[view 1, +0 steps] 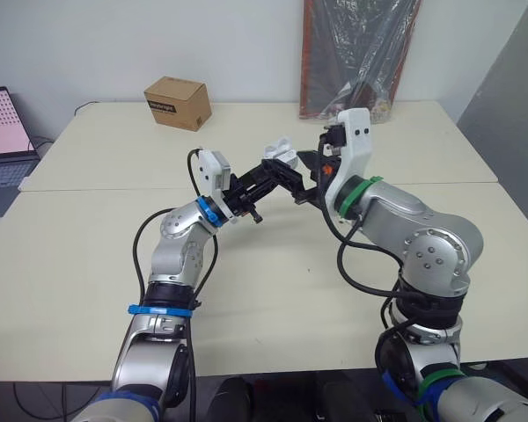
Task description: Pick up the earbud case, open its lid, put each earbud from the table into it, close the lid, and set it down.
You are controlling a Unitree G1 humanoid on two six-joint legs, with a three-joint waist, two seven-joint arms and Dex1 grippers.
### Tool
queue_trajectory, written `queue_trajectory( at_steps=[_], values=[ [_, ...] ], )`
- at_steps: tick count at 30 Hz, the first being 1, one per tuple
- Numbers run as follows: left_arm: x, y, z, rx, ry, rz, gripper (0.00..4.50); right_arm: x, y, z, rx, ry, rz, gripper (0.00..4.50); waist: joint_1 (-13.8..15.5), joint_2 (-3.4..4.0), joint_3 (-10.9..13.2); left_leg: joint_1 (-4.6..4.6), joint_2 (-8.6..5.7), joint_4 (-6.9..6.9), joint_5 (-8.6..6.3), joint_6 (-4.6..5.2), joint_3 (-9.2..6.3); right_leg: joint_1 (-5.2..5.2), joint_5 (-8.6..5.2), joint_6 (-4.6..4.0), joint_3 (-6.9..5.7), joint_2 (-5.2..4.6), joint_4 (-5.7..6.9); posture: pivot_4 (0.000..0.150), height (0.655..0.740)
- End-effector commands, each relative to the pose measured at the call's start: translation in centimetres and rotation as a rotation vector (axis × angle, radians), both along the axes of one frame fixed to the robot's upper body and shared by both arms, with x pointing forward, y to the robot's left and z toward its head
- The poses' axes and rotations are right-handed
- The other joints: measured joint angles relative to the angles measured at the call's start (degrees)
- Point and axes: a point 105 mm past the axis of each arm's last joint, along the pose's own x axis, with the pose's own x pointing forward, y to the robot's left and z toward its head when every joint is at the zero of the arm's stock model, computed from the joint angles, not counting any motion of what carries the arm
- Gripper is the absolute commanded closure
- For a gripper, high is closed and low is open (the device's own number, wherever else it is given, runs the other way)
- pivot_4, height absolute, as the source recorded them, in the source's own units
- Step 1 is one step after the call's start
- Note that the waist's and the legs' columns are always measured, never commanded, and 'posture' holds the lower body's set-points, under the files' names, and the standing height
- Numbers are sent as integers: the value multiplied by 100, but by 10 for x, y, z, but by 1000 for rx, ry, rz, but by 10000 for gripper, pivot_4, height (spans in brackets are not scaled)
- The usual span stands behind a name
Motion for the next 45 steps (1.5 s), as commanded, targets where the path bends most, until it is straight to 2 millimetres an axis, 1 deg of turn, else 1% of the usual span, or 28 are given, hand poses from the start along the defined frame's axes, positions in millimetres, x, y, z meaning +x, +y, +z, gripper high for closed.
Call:
queue_trajectory(
  at_steps=[1, 2, 4, 9, 10, 12, 14, 15, 20, 28, 35, 45],
  values=[
    [-3, 1, 15, -9, -42, -27, 37771, -13, 7, 16, -27, -96, 88, 17874, 0, 0, 0, 0, 0, -1, 0, 0, 0, 0, -1, 2, -1, 0, -1, 1500, 7400],
    [-3, 0, 15, -6, -41, -30, 37771, -14, 9, 17, -36, -104, 105, 22136, 0, 0, 0, 0, 0, -2, 0, 0, 0, 0, -10, 17, 0, 0, -2, 1500, 7400],
    [-4, 0, 14, 4, -35, -35, 37771, -16, 13, 19, -53, -122, 141, 29292, 0, 0, 0, 0, 0, -4, 0, 0, 0, 0, -10, 16, 0, 0, -4, 1500, 7400],
    [-5, 0, 9, 30, -4, -53, 37771, -20, 20, 22, -103, -161, 191, 29292, 1, 0, 0, 1, 1, -9, 0, 0, 0, -1, -9, 15, -1, 0, -3, 1500, 7400],
    [-5, 0, 8, 36, 0, -52, 37771, -20, 21, 22, -106, -165, 194, 30865, 1, 0, 0, 1, 1, -9, 0, 0, 0, -1, -9, 15, -1, 0, -4, 1500, 7400],
    [-5, 0, 7, 41, 4, -53, 37771, -19, 22, 24, -110, -175, 194, 35380, 3, 0, 0, 0, 0, -9, 0, 0, 0, -1, -9, 15, 0, -1, -5, 1500, 7400],
    [-4, 0, 7, 40, 4, -55, 37771, -22, 27, 23, -131, -177, 232, 42765, 4, 0, 0, 0, 0, -9, 0, 0, 0, -1, -8, 14, 0, -1, -6, 1500, 7400],
    [-4, 0, 7, 40, 4, -56, 37771, -23, 30, 23, -139, -177, 248, 44627, 5, 0, 0, 1, 0, -9, 0, 0, 0, -1, -8, 13, 0, -1, -6, 1500, 7400],
    [-5, -2, 9, 42, -7, -63, 37771, -20, 39, 19, -163, -161, 269, 44627, 5, 0, 0, 3, 1, -15, 0, 0, 0, -2, -6, 9, -1, -1, -5, 1500, 7400],
    [-9, -3, 11, 44, -25, -76, 37771, -12, 43, 13, -181, -141, 250, 44627, 6, 0, 0, 2, 0, -22, 0, 0, 0, -4, 1, -2, -1, -1, -8, 1500, 7400],
    [-12, -3, 12, 37, -35, -81, 37771, -4, 39, 8, -185, -123, 218, 44627, 6, 0, 0, 7, 0, -34, 0, 0, 1, -5, 1, -2, -1, -2, -9, 1500, 7400],
    [-13, 4, 13, 31, -38, -70, 37771, 0, 28, 1, -196, -100, 194, 44627, 7, 0, 0, 7, 0, -40, 1, 0, 1, -6, 1, -2, -1, -2, -13, 1500, 7400]
  ],
)
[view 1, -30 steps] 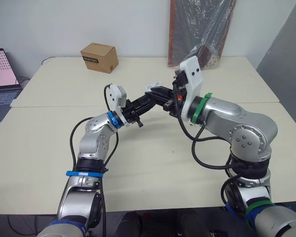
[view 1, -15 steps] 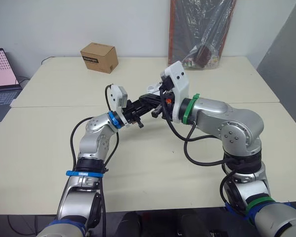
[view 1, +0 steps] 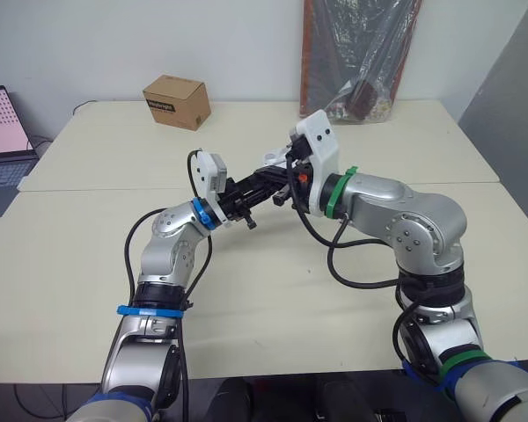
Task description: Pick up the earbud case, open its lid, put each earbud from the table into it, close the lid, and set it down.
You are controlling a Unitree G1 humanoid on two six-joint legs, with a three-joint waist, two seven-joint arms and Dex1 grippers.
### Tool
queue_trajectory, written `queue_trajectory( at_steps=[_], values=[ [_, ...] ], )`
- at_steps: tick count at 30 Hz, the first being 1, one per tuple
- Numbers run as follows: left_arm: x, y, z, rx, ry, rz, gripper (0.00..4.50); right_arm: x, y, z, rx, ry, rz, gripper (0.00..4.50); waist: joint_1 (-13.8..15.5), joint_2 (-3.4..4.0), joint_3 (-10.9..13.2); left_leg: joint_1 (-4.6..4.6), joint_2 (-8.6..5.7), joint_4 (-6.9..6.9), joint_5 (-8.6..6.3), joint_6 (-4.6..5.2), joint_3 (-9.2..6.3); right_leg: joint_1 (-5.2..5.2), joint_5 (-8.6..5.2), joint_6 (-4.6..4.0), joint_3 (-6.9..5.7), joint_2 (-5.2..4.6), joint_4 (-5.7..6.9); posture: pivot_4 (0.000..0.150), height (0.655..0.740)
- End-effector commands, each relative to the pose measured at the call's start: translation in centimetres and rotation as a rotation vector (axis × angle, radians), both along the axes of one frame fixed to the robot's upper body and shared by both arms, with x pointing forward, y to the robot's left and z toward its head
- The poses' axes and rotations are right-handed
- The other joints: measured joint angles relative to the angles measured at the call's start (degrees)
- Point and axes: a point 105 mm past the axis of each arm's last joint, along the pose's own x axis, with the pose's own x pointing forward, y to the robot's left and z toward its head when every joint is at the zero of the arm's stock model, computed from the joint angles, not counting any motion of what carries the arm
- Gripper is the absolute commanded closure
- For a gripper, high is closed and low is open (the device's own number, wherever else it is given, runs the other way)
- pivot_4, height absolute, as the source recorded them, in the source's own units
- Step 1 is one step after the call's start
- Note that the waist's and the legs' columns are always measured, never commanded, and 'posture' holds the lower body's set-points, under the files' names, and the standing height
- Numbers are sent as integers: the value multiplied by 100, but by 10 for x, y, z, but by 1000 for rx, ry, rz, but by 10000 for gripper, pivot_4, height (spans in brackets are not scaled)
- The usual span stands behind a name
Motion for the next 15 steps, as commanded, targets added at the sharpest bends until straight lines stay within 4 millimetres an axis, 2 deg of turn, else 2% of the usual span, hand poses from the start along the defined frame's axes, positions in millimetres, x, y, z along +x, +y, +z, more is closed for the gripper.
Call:
queue_trajectory(
  at_steps=[1, 15],
  values=[
    [-5, 4, 17, -15, -72, -3, 37771, -2, -4, 8, 21, -39, 0, 44627, 0, 0, 0, 0, 0, 0, 0, 0, 0, 0, 0, 0, 0, 0, 0, 1500, 7400],
    [-6, 7, 19, -18, -79, 0, 37771, -2, -9, 5, 17, -31, -5, 44627, 1, 0, 0, 0, 0, 0, 0, 0, 0, 0, 0, 0, 0, 0, 0, 1500, 7400]
  ],
)
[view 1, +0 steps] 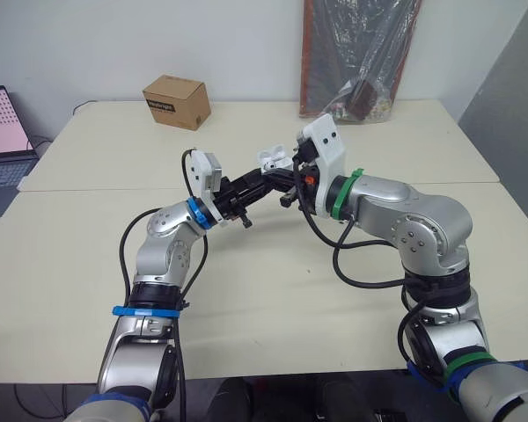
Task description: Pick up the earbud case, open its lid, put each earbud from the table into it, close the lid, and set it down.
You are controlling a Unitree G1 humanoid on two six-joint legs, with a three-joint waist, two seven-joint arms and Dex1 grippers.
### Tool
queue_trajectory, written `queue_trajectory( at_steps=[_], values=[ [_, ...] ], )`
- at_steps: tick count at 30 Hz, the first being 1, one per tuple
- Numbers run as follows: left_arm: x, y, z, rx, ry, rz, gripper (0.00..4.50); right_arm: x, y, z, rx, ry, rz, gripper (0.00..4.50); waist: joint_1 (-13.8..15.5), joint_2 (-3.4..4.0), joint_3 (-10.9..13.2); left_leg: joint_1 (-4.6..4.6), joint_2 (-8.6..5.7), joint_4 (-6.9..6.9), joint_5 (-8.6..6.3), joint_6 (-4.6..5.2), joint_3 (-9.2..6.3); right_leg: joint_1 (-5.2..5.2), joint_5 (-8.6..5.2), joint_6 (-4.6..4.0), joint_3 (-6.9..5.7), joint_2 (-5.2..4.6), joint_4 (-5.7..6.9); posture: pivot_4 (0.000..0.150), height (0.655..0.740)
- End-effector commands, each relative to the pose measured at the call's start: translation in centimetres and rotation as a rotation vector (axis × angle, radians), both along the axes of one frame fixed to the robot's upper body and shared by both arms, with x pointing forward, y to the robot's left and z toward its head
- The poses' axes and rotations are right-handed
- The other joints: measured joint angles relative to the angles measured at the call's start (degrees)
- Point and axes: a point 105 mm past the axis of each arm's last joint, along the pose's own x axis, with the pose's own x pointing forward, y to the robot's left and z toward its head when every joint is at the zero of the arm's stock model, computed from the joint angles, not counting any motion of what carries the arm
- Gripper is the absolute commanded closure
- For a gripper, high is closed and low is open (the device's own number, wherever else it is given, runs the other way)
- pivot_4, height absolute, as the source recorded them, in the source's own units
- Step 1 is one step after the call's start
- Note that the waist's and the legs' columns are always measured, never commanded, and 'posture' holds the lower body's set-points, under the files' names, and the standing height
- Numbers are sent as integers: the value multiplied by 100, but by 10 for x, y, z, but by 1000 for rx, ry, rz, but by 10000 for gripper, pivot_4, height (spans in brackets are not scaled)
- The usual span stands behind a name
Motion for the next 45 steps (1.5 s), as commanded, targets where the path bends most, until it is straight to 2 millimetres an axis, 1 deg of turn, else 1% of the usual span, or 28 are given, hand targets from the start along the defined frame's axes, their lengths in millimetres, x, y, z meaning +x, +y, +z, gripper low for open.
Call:
queue_trajectory(
  at_steps=[1, 3, 6, 8, 10, 11, 14, 15, 16, 17, 19, 22, 24, 26, 30, 31, 34, 39, 45],
  values=[
    [-7, 1, 18, -18, -75, -17, 37771, -5, -2, 11, 30, -44, 11, 44627, 0, 0, 0, 0, 0, 0, 0, 0, 0, 0, 0, 0, 0, 0, 0, 1500, 7400],
    [-7, 1, 18, -19, -70, -18, 37771, -6, -2, 11, 35, -44, 24, 44627, 0, 0, 0, 0, 0, 0, 0, 0, 0, 0, 0, 0, 0, 0, 1, 1500, 7400],
    [-5, 6, 16, -14, -64, 5, 37771, -29, -5, 13, 58, -46, 169, 44627, 5, 0, 0, 0, 0, 0, 0, 0, 0, 0, 0, 0, -1, 0, -1, 1500, 7400],
    [-5, 11, 15, -12, -59, 11, 37771, -44, -15, 13, 36, -65, 249, 44627, 10, 0, 0, -3, 0, -1, 0, 0, -1, 0, 0, 0, -1, -1, -4, 1500, 7400],
    [-7, 17, 14, -22, -39, -3, 37771, -46, -29, 15, 2, -78, 259, 44627, 10, 0, 0, -3, -2, -1, 0, 0, 1, 1, 0, 0, -1, -3, -8, 1500, 7400],
    [-7, 19, 15, -32, -27, -11, 37771, -44, -34, 15, -13, -78, 249, 44627, 10, 0, 0, -1, -3, -1, 0, 0, 1, 2, 0, 0, 0, -4, -8, 1500, 7400],
    [-12, 26, 13, -35, 9, -56, 37771, -22, -59, 10, -102, -64, 138, 44627, 8, 0, 0, 2, -2, 0, 0, 1, 0, 3, 0, 1, -2, -3, -3, 1500, 7400],
    [-14, 28, 13, -37, 21, -78, 37771, -12, -68, 5, -129, -43, 88, 44627, 7, 0, 0, 3, -2, 1, 0, 1, 1, 4, -1, 1, -2, -1, -3, 1500, 7400],
    [-18, 29, 14, -39, 31, -106, 37771, -1, -79, -5, -159, -7, 31, 43086, 7, -1, 0, 5, -2, 0, 1, 2, 3, 4, -1, 2, 0, -1, -3, 1500, 7400],
    [-20, 30, 16, -41, 37, -126, 37771, 6, -88, -12, -182, 17, -7, 41018, 6, 0, 0, 6, -2, 1, 2, 3, 4, 4, -1, 2, 1, -1, -3, 1500, 7400],
    [-29, 30, 19, -41, 53, -190, 37771, 22, -106, -36, -253, 57, -96, 35517, 5, -1, 0, 6, -1, 0, 3, 4, 7, 4, -1, 2, 4, 0, -3, 1500, 7400],
    [-38, 30, 21, -32, 78, -254, 37771, 34, -120, -60, -332, 74, -147, 24950, 3, -1, 0, 4, -1, -1, 3, 4, 9, 3, -1, 1, 5, 0, -5, 1500, 7400],
    [-44, 29, 20, -20, 89, -284, 37771, 39, -124, -74, -365, 91, -154, 24950, -4, -1, 0, 4, -1, -4, 3, 4, 12, 0, -1, 1, 7, -1, -6, 1500, 7400],
    [-48, 29, 20, -9, 89, -293, 37771, 44, -127, -83, -375, 110, -161, 24950, -3, -1, 1, 4, 0, -6, 3, 4, 14, 0, -1, 1, 8, -1, -6, 1500, 7400],
    [-53, 28, 18, 10, 90, -300, 37771, 53, -131, -93, -378, 139, -180, 24950, 2, -1, 1, 4, 0, -4, 3, 4, 13, 1, 0, 0, 8, -1, -5, 1500, 7400],
    [-54, 28, 18, 11, 91, -299, 37771, 55, -131, -99, -376, 169, -178, 24950, 4, -1, 1, 5, 0, -3, 3, 4, 13, 1, 0, 0, 8, -1, -5, 1500, 7400],
    [-56, 28, 17, 18, 87, -284, 37771, 66, -134, -108, -373, 194, -213, 24950, 1, -1, 1, 6, 0, -3, 3, 4, 13, 2, 0, 0, 8, -1, -4, 1500, 7400],
    [-58, 30, 15, 22, 88, -274, 37771, 74, -136, -110, -358, 190, -233, 24950, 1, -1, 1, 6, 0, -4, 3, 3, 14, 1, 0, -1, 9, -1, -3, 1500, 7400],
    [-59, 30, 14, 21, 91, -266, 37771, 76, -138, -115, -364, 199, -242, 24950, 5, -1, 1, 6, 0, -3, 3, 3, 14, 1, 1, -1, 9, -2, -3, 1500, 7400]
  ],
)
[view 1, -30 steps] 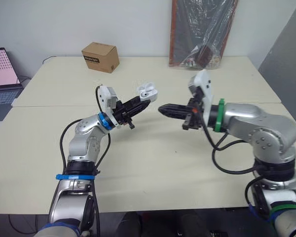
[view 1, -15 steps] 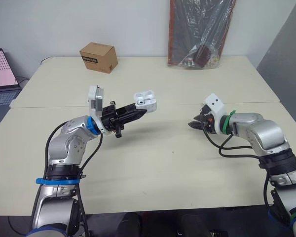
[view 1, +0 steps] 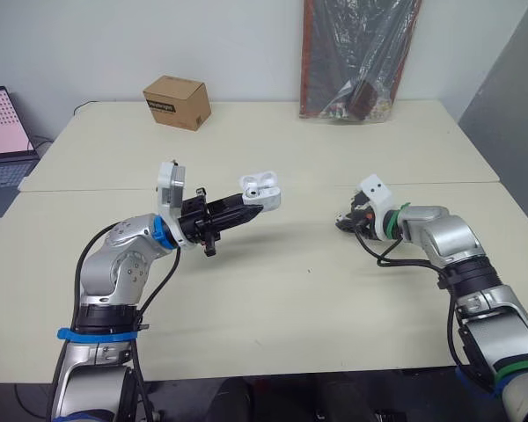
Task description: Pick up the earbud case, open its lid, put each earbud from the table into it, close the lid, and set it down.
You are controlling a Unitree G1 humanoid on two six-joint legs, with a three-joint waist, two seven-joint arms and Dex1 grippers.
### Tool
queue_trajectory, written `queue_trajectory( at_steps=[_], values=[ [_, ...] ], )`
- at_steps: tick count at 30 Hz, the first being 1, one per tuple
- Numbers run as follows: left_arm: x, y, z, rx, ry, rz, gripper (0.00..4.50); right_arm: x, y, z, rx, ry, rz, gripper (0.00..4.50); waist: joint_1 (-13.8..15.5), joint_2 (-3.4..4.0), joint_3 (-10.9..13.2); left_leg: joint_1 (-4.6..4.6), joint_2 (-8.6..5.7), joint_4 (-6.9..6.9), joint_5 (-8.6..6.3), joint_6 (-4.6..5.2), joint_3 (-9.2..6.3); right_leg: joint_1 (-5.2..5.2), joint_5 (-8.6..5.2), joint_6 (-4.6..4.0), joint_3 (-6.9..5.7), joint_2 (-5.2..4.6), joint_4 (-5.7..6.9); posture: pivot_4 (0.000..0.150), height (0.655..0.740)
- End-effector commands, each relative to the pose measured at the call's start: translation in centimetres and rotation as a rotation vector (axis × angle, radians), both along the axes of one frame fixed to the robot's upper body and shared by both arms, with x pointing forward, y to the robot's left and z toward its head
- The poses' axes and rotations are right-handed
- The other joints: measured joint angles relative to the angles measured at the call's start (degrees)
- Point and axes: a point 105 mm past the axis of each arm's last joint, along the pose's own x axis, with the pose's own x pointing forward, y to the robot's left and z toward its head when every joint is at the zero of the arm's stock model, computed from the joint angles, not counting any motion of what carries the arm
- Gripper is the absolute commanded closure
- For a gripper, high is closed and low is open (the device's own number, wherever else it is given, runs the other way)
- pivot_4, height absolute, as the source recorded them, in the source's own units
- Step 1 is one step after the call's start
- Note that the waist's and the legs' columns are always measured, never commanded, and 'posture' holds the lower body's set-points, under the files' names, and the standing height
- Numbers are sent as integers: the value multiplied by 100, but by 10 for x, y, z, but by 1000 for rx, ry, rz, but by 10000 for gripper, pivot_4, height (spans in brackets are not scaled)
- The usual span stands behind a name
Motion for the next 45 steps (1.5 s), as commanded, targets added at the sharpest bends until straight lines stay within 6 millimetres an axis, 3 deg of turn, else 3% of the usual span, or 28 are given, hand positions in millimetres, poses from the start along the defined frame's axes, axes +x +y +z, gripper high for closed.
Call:
queue_trajectory(
  at_steps=[1, 11, 17, 20, 23, 31, 37, 42, 45],
  values=[
    [-5, 2, 12, -9, -58, -2, 37771, 5, 0, 15, 11, -48, 4, 24950, 0, 0, 0, 0, 0, 0, 0, 0, 0, 0, 0, 0, 0, 0, 0, 1500, 7400],
    [-3, -3, 10, -14, -60, -4, 37771, 5, 13, 12, 34, -32, 8, 24950, -4, 0, 0, 4, 0, 2, 0, 0, 1, 1, 0, 0, 1, 0, 7, 1500, 7400],
    [-3, -3, 9, -16, -59, -2, 37771, 5, 9, 10, 13, -32, 2, 24950, -4, 0, 0, 6, 0, 3, 0, 0, 1, 1, 0, 0, 2, 0, 12, 1500, 7400],
    [-4, -2, 9, -16, -58, 0, 37771, 6, 5, 8, -2, -36, -12, 30948, -4, 0, 0, 6, 0, 3, 0, 0, 1, 1, 0, 0, 2, 0, 12, 1500, 7400],
    [-4, -2, 9, -16, -57, 1, 37771, 5, 3, 7, -7, -24, -10, 40694, -3, 0, 0, 6, 0, 3, 0, 0, 1, 2, 0, 0, 2, 0, 12, 1500, 7400],
    [-3, -2, 8, -15, -58, 3, 37771, 6, -3, 6, -23, -27, -11, 41335, -2, 0, 0, 7, 0, 4, 0, 0, 1, 3, 0, 0, 2, 0, 12, 1500, 7400],
    [-2, -2, 8, -17, -61, 2, 37771, -15, 12, 19, -138, -88, 298, 41335, -2, 0, 0, 6, -2, 6, 0, 0, 1, 3, 0, 0, 1, -1, 11, 1500, 7400],
    [-3, -3, 8, -22, -63, -5, 37771, -43, 11, 13, -292, -52, 559, 41335, -1, 0, 0, 8, 0, 5, 0, -1, 1, 3, 0, 0, -1, 0, 12, 1500, 7400],
    [-4, -4, 7, -22, -62, -9, 37771, -53, 5, 7, -340, -19, 630, 41335, 0, 0, 0, 8, 0, 8, 0, -1, 0, 5, 0, 0, -1, 0, 12, 1500, 7400]
  ],
)
